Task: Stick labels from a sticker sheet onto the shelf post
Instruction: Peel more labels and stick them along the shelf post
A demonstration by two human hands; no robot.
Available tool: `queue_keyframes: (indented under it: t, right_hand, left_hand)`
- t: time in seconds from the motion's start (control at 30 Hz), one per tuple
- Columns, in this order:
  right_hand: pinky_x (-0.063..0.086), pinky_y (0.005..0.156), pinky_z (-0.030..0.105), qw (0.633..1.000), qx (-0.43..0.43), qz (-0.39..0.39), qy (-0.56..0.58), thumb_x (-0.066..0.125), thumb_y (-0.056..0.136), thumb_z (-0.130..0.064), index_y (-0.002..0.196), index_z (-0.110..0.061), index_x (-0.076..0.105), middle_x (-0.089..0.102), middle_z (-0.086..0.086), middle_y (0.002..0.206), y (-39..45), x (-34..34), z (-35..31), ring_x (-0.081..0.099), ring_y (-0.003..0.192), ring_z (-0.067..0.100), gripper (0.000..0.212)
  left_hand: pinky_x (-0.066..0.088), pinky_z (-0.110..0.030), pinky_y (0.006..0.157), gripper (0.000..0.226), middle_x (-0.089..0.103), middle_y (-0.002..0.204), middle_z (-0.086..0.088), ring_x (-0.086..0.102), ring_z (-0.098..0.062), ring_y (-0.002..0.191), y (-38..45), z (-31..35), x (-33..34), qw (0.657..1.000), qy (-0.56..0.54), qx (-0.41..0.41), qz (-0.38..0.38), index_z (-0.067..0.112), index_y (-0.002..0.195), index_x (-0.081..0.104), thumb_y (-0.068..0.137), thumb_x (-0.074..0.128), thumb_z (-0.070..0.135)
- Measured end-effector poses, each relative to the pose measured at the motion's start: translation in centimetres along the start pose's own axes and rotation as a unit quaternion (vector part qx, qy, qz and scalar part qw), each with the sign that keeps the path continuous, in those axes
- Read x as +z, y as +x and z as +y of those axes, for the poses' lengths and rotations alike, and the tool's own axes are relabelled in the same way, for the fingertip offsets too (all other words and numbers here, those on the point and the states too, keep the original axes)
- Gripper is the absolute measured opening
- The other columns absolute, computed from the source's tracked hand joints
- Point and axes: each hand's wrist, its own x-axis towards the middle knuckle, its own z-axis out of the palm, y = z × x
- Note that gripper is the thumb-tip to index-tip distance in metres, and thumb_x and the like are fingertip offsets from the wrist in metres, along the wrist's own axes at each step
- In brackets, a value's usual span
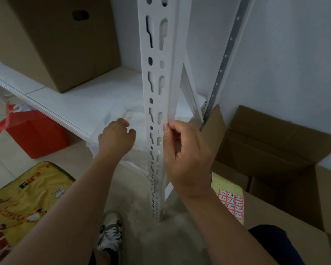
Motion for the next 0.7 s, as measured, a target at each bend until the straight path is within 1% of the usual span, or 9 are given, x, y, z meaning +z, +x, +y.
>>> queue_keyframes:
  t: [0.1,0.17,0.27,0.37,0.4,0.47,0.53,0.6,0.7]
  right_hand:
    - [0.050,0.064,0.016,1.000,0.003,0.001,0.002,0.070,0.085,-0.002,0.089,0.003,0.068,0.068,0.010,0.080,0.0,-0.1,-0.1,0.059,0.074,0.012,0.006]
    - [0.050,0.065,0.016,1.000,0.018,0.003,0.007,0.069,0.087,-0.002,0.092,0.003,0.068,0.068,0.010,0.082,0.0,-0.1,-0.3,0.059,0.075,0.011,0.007]
    - [0.051,0.066,0.017,0.999,0.034,0.007,0.014,0.067,0.087,-0.004,0.092,0.003,0.067,0.068,0.010,0.082,0.0,-0.1,-0.5,0.059,0.076,0.011,0.007]
    - [0.049,0.065,0.016,1.000,0.027,0.006,0.007,0.068,0.086,-0.003,0.088,0.002,0.067,0.067,0.010,0.078,0.0,0.1,-0.4,0.057,0.074,0.013,0.005]
    - [0.048,0.064,0.016,1.000,0.016,-0.003,0.005,0.068,0.086,-0.002,0.088,0.002,0.067,0.067,0.010,0.077,0.0,0.1,-0.5,0.055,0.073,0.013,0.004]
    - [0.047,0.063,0.017,0.999,0.002,-0.036,0.024,0.063,0.089,-0.004,0.088,0.001,0.065,0.065,0.010,0.077,0.1,0.0,-0.6,0.053,0.072,0.012,0.005]
    - [0.048,0.060,0.021,0.994,0.046,-0.049,0.085,0.056,0.092,-0.008,0.089,-0.001,0.062,0.062,0.007,0.079,0.3,-0.4,-0.8,0.053,0.069,0.011,0.010]
    - [0.049,0.059,0.026,0.982,0.111,-0.044,0.146,0.052,0.094,-0.010,0.090,-0.006,0.059,0.059,0.003,0.080,0.7,-0.8,-0.7,0.055,0.068,0.012,0.009]
    - [0.053,0.061,0.033,0.963,0.187,-0.063,0.182,0.047,0.098,-0.018,0.094,-0.017,0.055,0.058,-0.005,0.080,1.0,-1.5,-0.3,0.058,0.072,0.013,0.009]
  left_hand:
    - [0.047,-0.047,0.100,0.032,0.066,0.116,-0.003,0.062,-0.026,0.104,-0.5,0.9,-0.2,0.999,-0.040,0.003,0.009,0.015,0.123,0.059,0.094,0.050,0.026]
    - [0.049,-0.042,0.097,0.030,0.068,0.111,-0.005,0.062,-0.024,0.094,-1.0,1.6,-0.4,0.997,-0.075,0.008,0.028,0.014,0.120,0.061,0.094,0.047,0.022]
    - [0.044,-0.028,0.081,0.030,0.066,0.107,-0.003,0.054,-0.015,0.084,-2.1,3.0,-0.9,0.990,-0.121,0.023,0.072,0.010,0.120,0.062,0.096,0.045,0.017]
    - [0.041,-0.020,0.068,0.028,0.060,0.094,0.008,0.052,-0.003,0.071,-3.6,4.4,-1.5,0.976,-0.175,0.041,0.121,0.012,0.118,0.063,0.099,0.042,0.014]
    - [0.045,-0.021,0.066,0.027,0.061,0.090,0.010,0.054,0.000,0.069,-4.2,4.8,-1.7,0.968,-0.207,0.047,0.132,0.013,0.116,0.063,0.100,0.042,0.015]
    - [0.052,-0.029,0.068,0.026,0.062,0.084,0.013,0.056,-0.002,0.066,-5.5,5.6,-2.1,0.945,-0.281,0.071,0.151,0.015,0.112,0.063,0.102,0.039,0.019]
    - [0.052,-0.032,0.067,0.029,0.061,0.081,0.011,0.057,-0.006,0.069,-7.2,6.3,-2.4,0.914,-0.353,0.114,0.162,0.015,0.109,0.061,0.100,0.035,0.025]
    - [0.048,-0.022,0.062,0.028,0.059,0.081,0.011,0.056,-0.001,0.071,-8.5,6.9,-2.5,0.892,-0.397,0.162,0.141,0.017,0.110,0.058,0.098,0.035,0.027]
    - [0.044,-0.010,0.061,0.033,0.056,0.083,0.016,0.056,0.003,0.073,-9.4,7.1,-2.2,0.893,-0.380,0.222,0.095,0.020,0.116,0.050,0.097,0.038,0.044]
